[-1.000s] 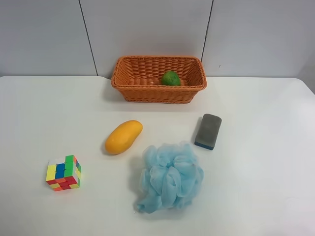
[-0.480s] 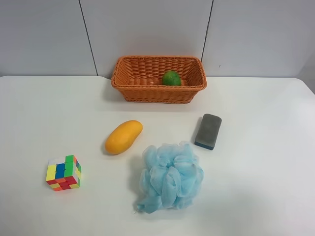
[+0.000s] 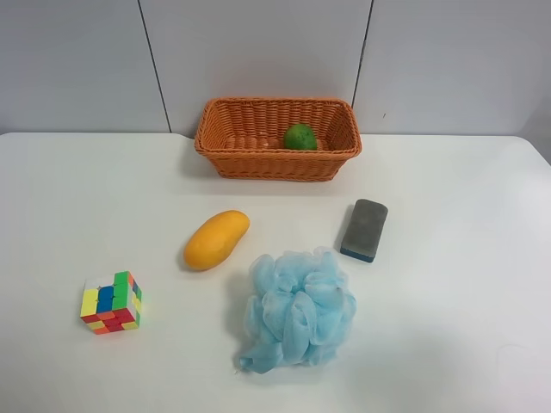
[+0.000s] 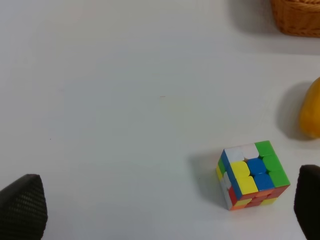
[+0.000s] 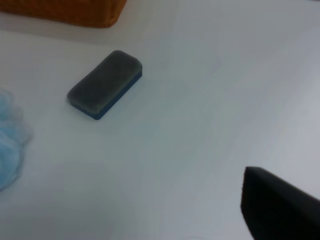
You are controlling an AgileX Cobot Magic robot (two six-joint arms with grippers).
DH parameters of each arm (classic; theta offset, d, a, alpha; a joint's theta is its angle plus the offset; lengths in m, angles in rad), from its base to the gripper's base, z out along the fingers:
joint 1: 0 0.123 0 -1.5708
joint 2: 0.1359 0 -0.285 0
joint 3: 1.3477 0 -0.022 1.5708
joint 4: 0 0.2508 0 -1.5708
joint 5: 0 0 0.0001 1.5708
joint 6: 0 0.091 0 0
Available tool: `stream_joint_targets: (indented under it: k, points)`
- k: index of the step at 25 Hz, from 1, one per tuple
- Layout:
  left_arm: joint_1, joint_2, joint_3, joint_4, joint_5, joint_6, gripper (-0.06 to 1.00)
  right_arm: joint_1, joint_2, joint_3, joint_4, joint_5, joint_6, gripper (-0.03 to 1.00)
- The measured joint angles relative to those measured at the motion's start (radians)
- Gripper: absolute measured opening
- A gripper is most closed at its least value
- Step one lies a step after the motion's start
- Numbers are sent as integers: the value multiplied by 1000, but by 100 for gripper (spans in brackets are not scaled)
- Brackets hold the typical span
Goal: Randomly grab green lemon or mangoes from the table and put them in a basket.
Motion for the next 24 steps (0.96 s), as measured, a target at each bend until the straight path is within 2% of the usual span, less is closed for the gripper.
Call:
stream_joint_targets:
  k: [3,9,13,24]
  points:
    - [0,0,0,0,0,0,99,-18,0,0,0,0,0,97]
    - [0,0,0,0,0,0,99,-195,0,0,0,0,0,97]
    - [0,0,0,1,0,0,99,-276,0,0,0,0,0,97]
    - [0,0,0,1,0,0,99,-295,0,0,0,0,0,97]
